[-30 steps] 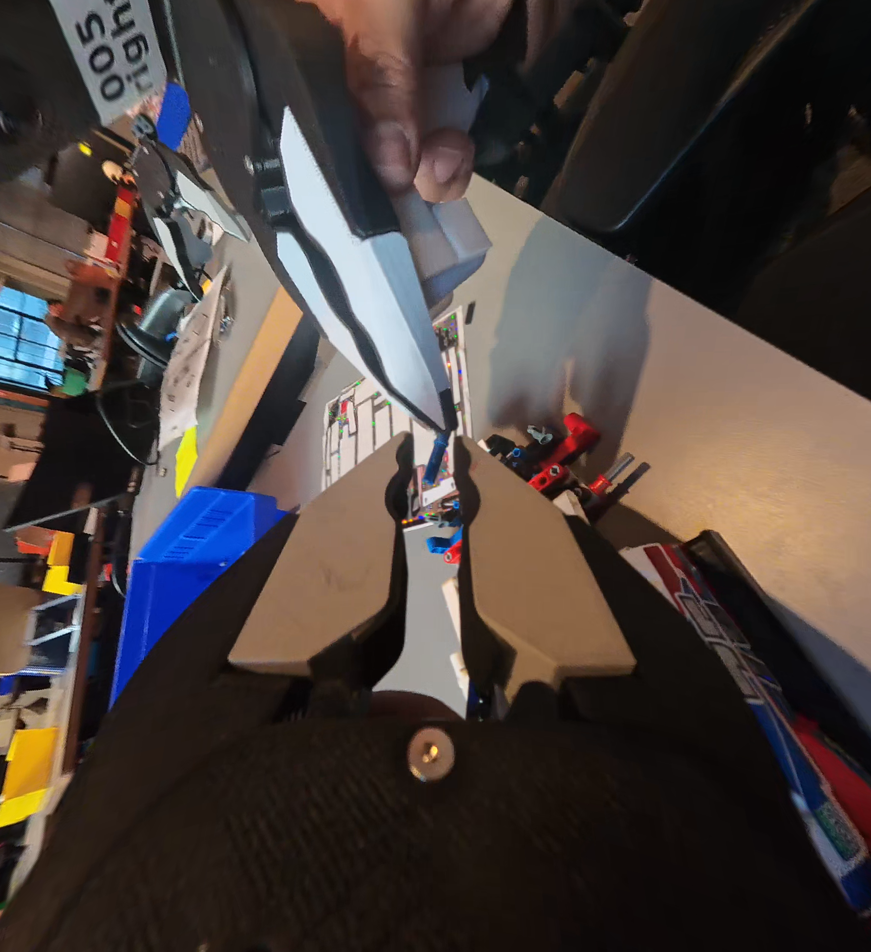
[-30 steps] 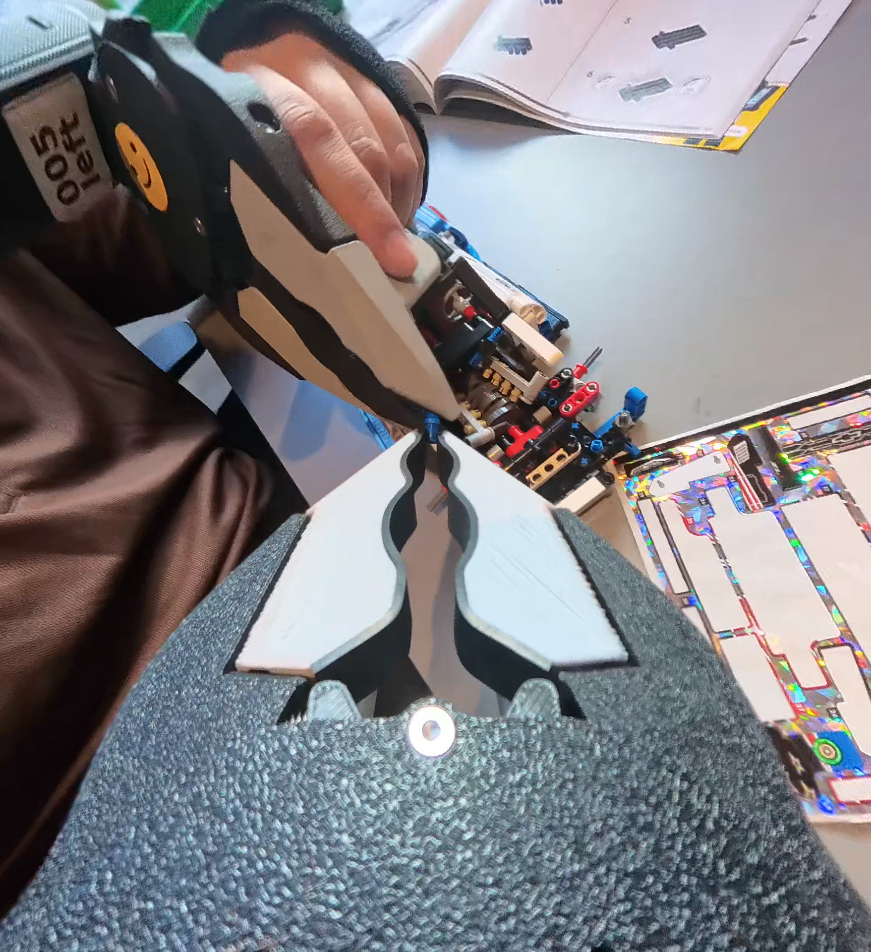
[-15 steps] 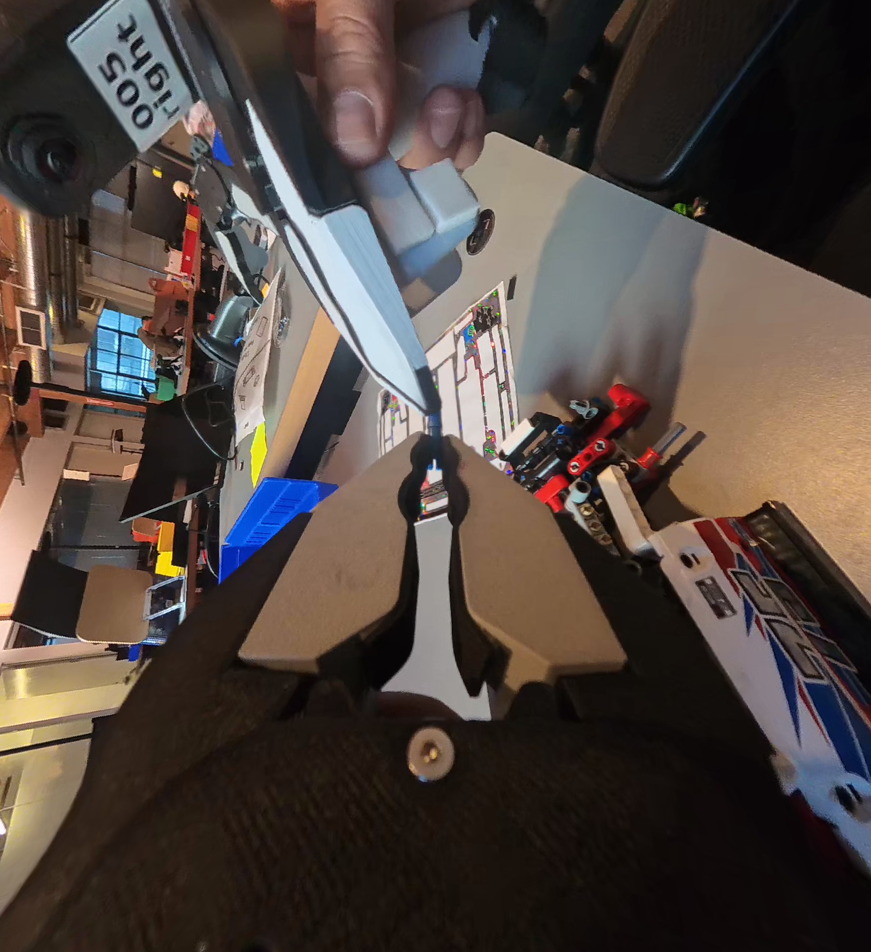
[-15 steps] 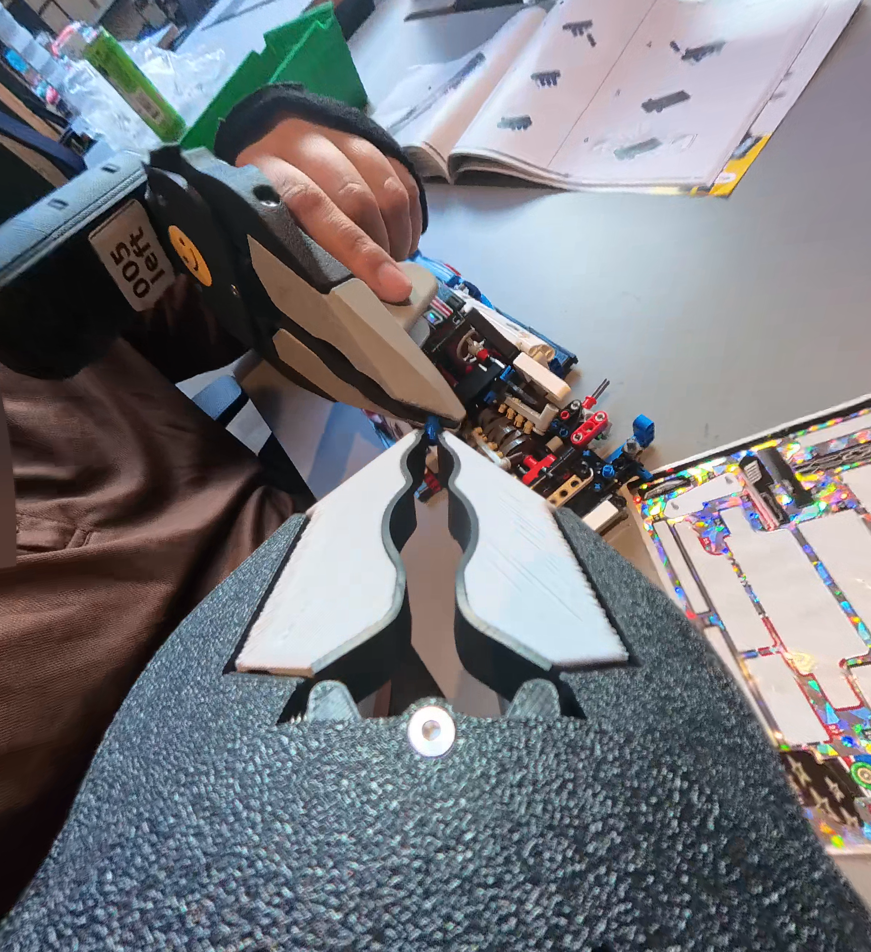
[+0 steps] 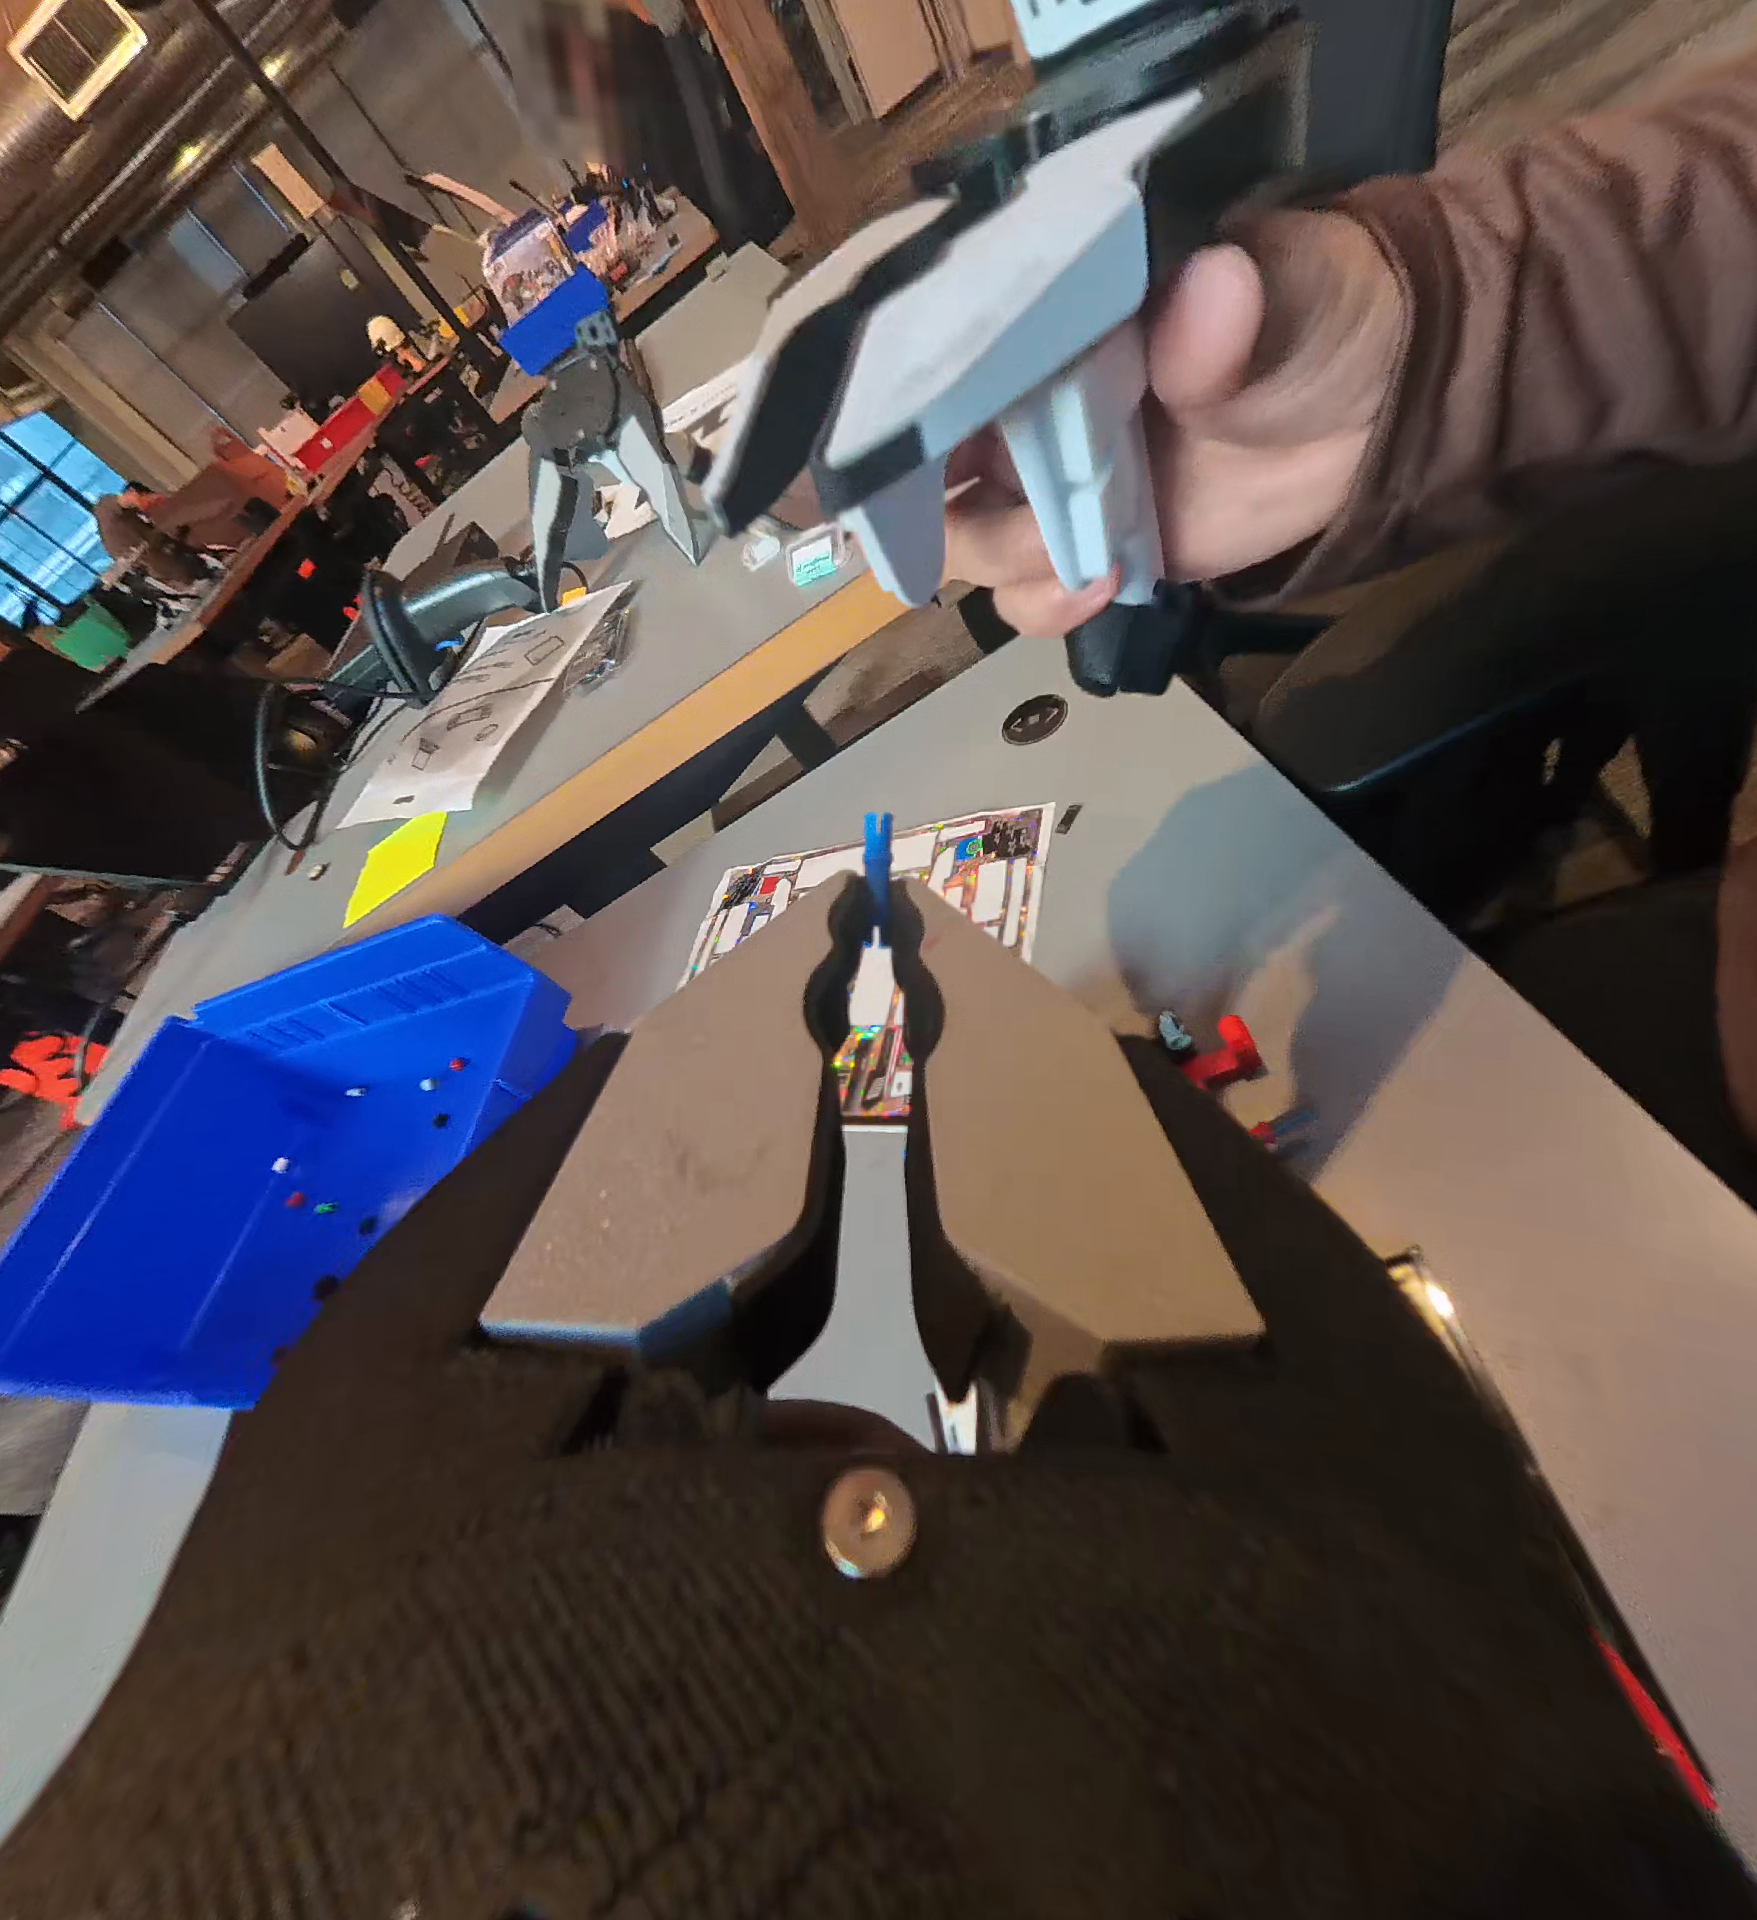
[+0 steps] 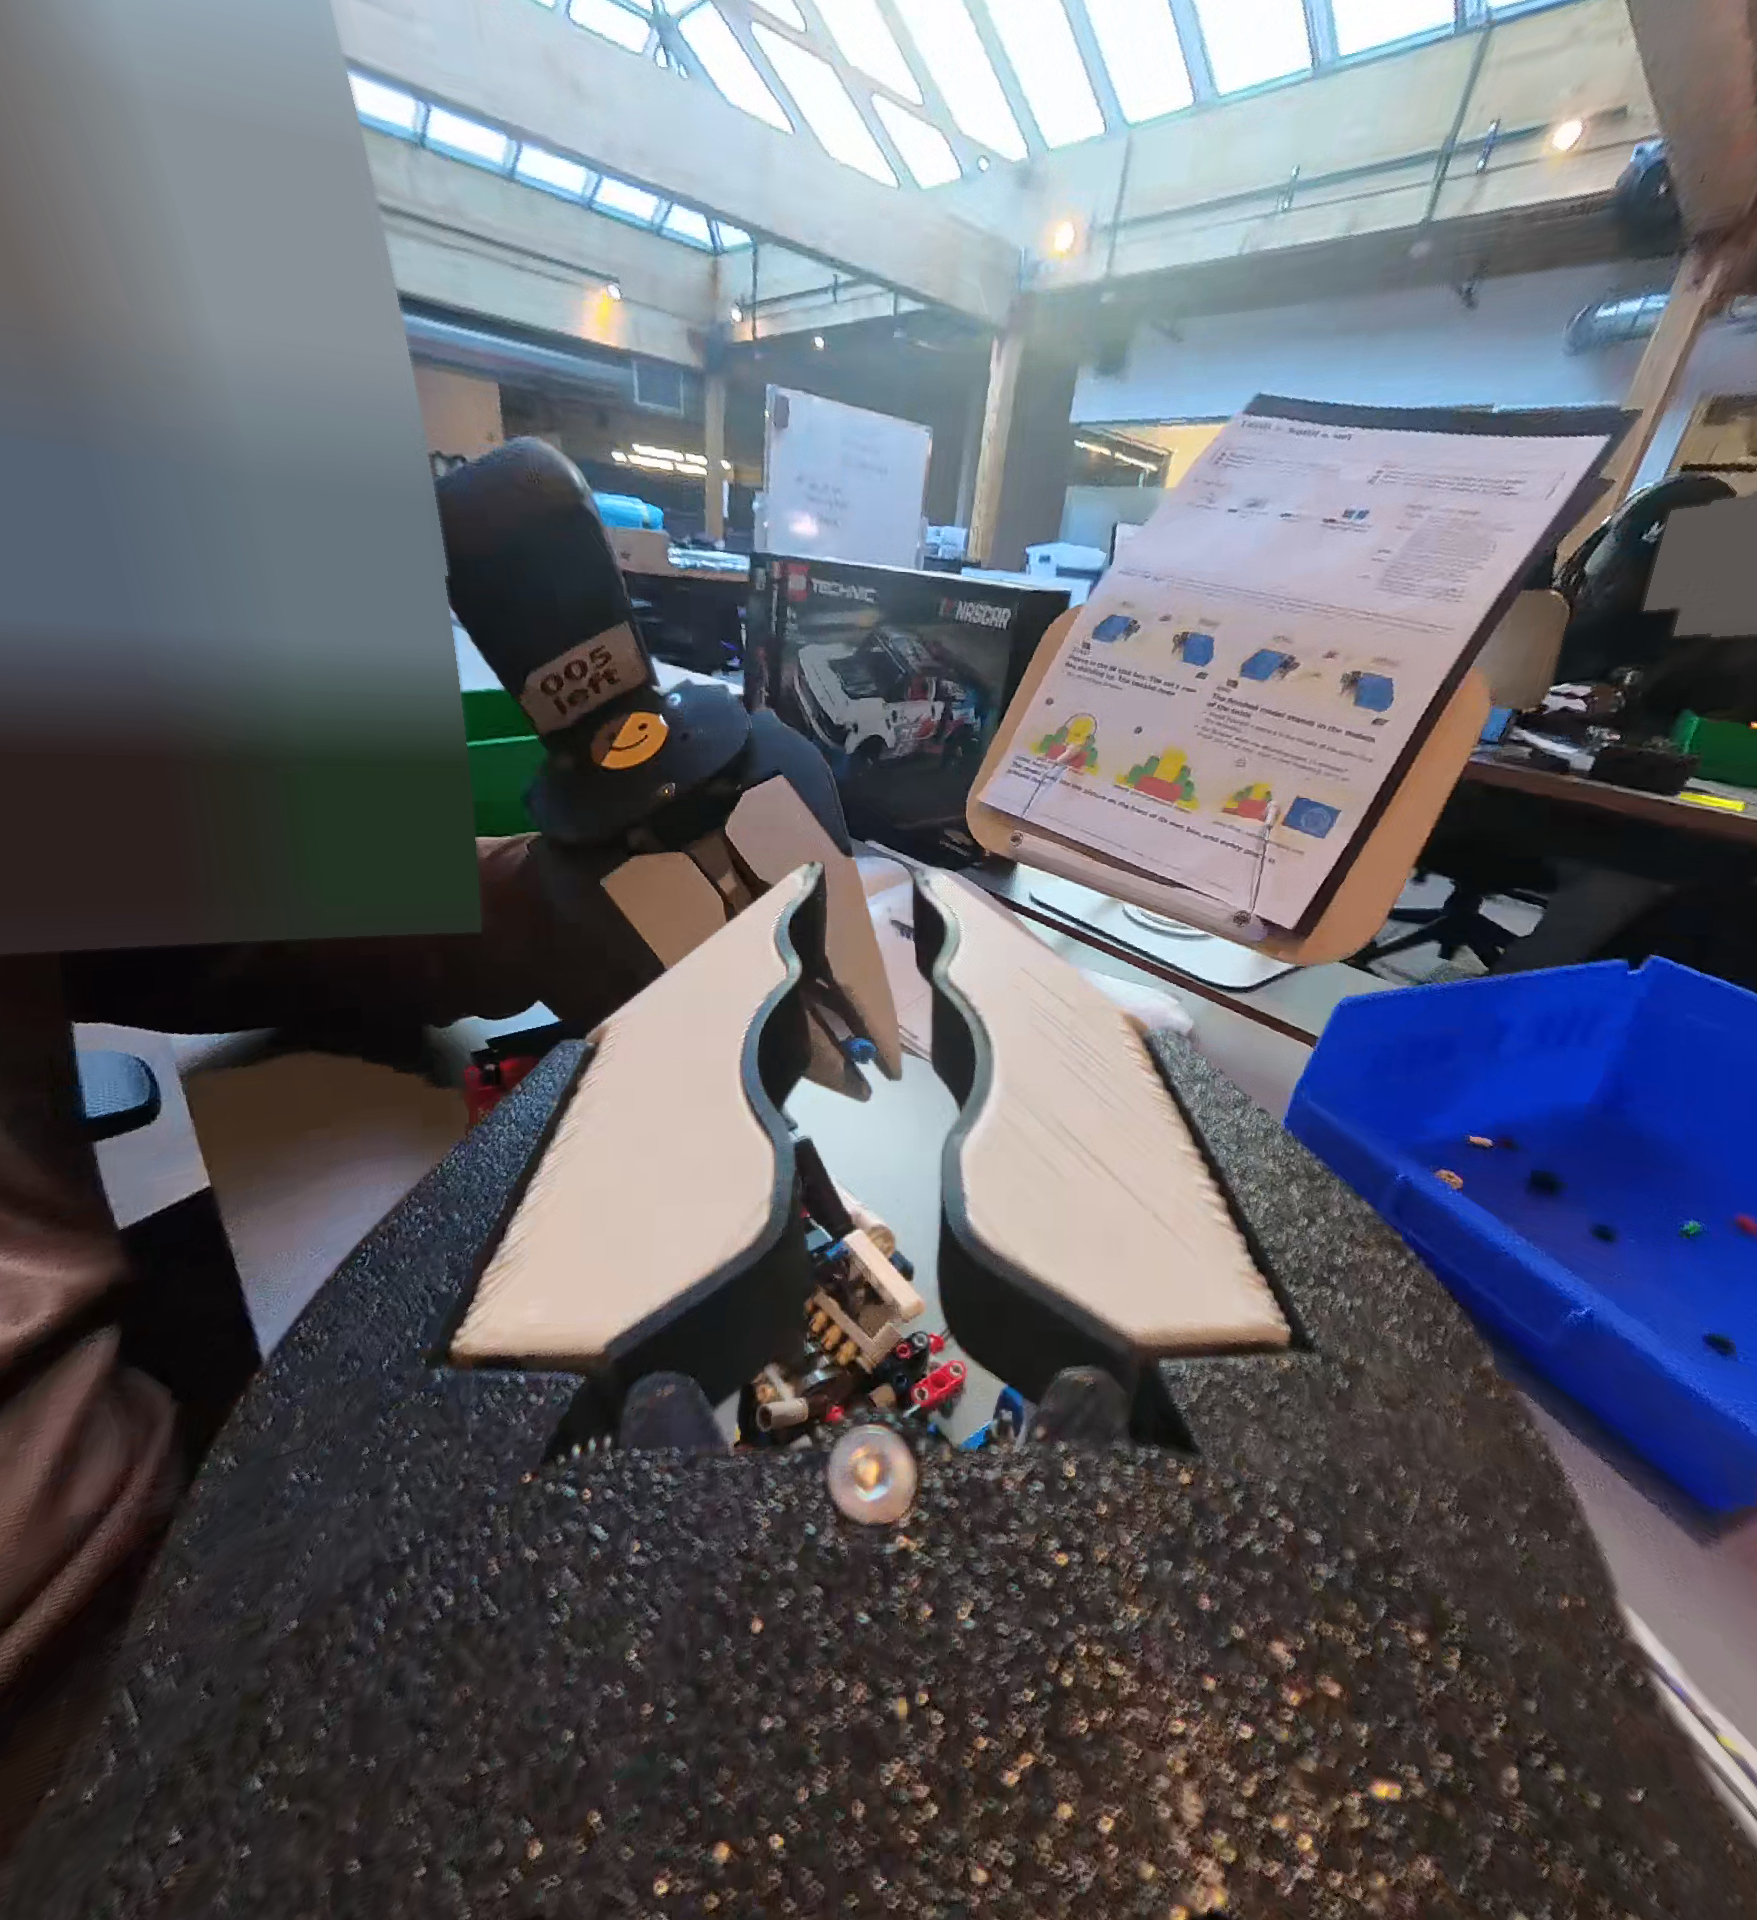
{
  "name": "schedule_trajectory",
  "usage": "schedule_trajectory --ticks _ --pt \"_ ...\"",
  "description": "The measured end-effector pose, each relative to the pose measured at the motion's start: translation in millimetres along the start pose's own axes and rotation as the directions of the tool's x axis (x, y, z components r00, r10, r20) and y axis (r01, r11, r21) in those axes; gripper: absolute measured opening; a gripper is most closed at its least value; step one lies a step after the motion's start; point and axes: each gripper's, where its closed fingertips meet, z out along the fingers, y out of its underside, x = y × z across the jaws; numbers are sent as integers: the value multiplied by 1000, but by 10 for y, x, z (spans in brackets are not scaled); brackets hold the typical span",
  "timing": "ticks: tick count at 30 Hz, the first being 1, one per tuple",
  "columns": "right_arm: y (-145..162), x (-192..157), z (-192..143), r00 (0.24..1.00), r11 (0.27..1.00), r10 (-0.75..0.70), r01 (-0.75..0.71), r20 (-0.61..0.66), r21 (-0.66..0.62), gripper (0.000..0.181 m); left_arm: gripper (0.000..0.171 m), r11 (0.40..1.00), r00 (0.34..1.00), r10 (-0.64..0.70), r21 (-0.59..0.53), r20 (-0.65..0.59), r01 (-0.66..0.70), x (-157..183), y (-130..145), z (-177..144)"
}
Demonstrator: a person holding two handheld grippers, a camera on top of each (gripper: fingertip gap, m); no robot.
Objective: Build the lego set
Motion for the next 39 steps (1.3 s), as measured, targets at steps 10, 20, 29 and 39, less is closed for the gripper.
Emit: schedule_trajectory --ticks 10,20,29,39 --pt "-122 -135 262 997 1000 3 -4 75 9 0 2 988 987 -153 25 -50 155 -70 -50 -96" --pt "156 -15 302 979 944 -199 182 -36 -274 0 2 972 963 -232 12 -135 236 -84 42 -130" --pt "434 -191 170 965 825 -257 251 59 -506 0 2 989 972 -138 32 -190 147 21 74 -130" --pt "578 -192 75 946 779 -312 308 89 -545 5 1 998 976 -48 22 -214 53 158 90 -101"
